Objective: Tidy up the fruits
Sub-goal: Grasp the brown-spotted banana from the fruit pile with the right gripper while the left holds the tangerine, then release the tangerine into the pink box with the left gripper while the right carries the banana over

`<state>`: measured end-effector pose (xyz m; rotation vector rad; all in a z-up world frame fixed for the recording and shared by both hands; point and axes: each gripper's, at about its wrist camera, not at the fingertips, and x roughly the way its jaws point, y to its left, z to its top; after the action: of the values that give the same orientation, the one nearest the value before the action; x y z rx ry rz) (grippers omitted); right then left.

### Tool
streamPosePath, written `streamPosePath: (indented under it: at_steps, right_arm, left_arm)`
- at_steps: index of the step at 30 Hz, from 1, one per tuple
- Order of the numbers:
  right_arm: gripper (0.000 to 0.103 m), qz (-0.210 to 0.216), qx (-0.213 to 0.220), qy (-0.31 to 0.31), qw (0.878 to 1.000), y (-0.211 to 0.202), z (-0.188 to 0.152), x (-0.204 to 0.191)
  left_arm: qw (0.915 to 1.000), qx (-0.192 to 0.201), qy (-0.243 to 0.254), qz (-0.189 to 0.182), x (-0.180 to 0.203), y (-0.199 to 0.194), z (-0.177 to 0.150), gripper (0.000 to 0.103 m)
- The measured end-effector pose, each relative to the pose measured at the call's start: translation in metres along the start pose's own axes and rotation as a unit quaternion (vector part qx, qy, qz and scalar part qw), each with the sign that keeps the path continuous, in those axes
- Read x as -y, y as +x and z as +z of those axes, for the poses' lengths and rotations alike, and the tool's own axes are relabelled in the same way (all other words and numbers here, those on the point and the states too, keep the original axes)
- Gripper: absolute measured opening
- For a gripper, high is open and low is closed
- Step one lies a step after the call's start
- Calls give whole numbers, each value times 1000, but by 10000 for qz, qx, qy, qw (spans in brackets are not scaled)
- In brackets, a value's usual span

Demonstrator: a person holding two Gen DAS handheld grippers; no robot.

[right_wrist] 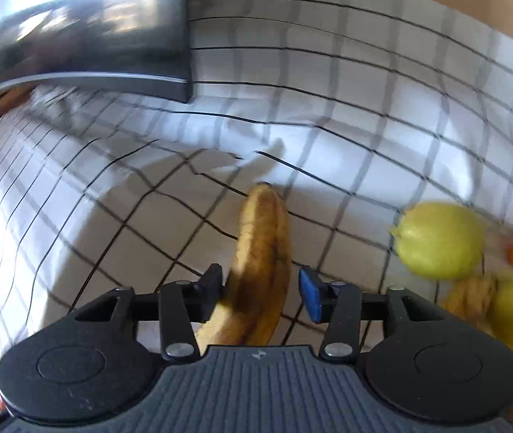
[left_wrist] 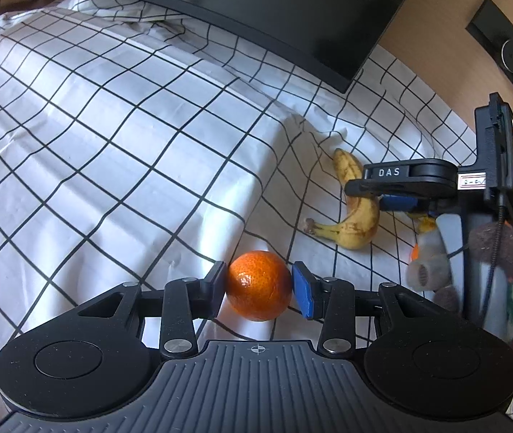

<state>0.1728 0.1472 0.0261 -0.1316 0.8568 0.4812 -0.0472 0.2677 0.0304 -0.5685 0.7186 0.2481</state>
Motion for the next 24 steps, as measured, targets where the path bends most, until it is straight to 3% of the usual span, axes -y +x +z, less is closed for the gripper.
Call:
streamPosePath:
  at_steps: [3,6,9,10,11,12,16,19,24]
  right_arm:
    - [52,-166,115,371,9991,-3,-10,-3]
    - [55,-359,12,226,9991,7,-14,-13]
    - [54,-512,225,-20,9984,10,-15,-20]
    - [51,-507,259,-176,9982,10,-15,-22]
    - [39,-507,275,-340,9978,9,-15,-25]
    - [38,-527,232,-516,9970,6,-16,-27]
    - [37,5,133,-611,9980,-19,-28,-18]
    - [36,310,323,-705,9965,-55,-44,-8]
    - [36,625,652,-585,9942,-131,-75,26]
  left_arm:
    - [10000,20,80,21,4,-3,-1,45]
    - [9999,21,145,75,7,-6,-2,45]
    - [9997,22,233,115,12,-11,-4,45]
    - [9996,28,264,122,14,-13,-5,45]
    - [9995,35,300,120,15,-16,-7,45]
    - [9994,42,326,118,17,-17,-7,45]
    - [9991,14,407,117,19,-20,-12,45]
    - [9983,-56,575,46,24,-21,-17,45]
    - [9929,-117,1080,-484,55,-23,-19,45]
